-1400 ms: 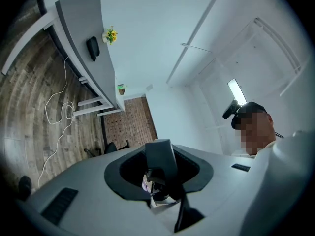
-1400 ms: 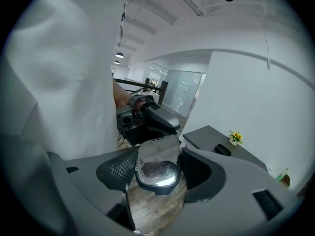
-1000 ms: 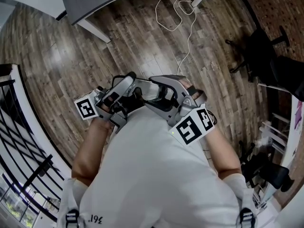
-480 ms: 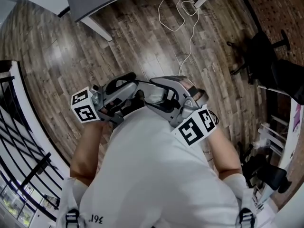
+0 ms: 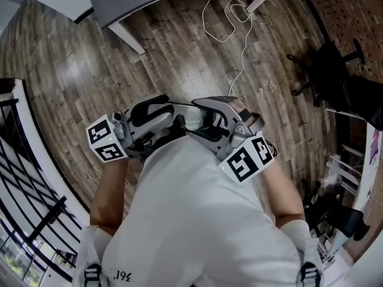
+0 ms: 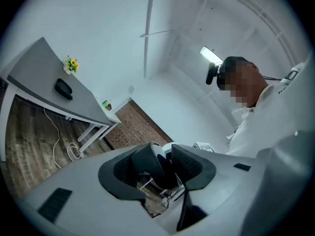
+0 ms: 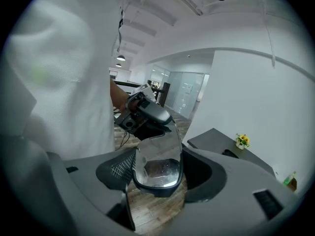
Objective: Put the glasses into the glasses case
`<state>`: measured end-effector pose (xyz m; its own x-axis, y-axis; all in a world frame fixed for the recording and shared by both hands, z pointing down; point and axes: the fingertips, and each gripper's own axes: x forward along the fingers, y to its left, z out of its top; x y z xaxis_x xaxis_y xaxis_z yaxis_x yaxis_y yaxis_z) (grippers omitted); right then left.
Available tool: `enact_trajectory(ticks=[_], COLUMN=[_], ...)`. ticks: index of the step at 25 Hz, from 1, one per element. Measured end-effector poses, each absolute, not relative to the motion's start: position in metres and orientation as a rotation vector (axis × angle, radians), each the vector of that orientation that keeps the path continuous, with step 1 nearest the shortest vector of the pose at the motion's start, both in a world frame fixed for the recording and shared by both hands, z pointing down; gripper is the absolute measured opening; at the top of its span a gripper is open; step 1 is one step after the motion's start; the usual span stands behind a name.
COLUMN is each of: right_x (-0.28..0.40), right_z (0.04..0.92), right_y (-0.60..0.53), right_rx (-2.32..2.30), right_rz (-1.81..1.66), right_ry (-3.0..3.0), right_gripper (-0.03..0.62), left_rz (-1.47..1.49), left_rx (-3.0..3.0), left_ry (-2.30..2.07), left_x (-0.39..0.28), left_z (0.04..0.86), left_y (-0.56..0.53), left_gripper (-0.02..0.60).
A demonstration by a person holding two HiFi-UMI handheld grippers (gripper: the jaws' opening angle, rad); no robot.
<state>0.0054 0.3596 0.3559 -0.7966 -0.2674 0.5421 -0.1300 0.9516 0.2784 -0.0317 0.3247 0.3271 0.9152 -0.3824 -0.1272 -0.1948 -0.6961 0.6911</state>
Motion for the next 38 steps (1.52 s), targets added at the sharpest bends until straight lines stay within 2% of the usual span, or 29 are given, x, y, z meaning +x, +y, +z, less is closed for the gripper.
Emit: enact_trajectory(ticks=[8, 21, 38], right_x=[-0.020, -0.028, 0.036], right_z=[0.358, 0.358, 0.352], right_y=[0.351, 0.299, 0.160], right_rx=[0.351, 0.438, 0.242], right_rz=[-0.306, -0.335, -0.464], right_ry=[-2.472, -2.423, -2.462], right_gripper=[0.281, 0.281, 0.281], left_rz=[-0.458, -0.538, -0.558], left_rx=[2.241, 2.225, 2.175], left_ry=[-0.412, -0.464, -0.711], left_x=[-0.066, -0.084, -0.027], left_z=[0.332, 0.332, 0.338], left_y=[0.316, 0.274, 0.152], left_gripper=[0.170, 0.161, 0.161])
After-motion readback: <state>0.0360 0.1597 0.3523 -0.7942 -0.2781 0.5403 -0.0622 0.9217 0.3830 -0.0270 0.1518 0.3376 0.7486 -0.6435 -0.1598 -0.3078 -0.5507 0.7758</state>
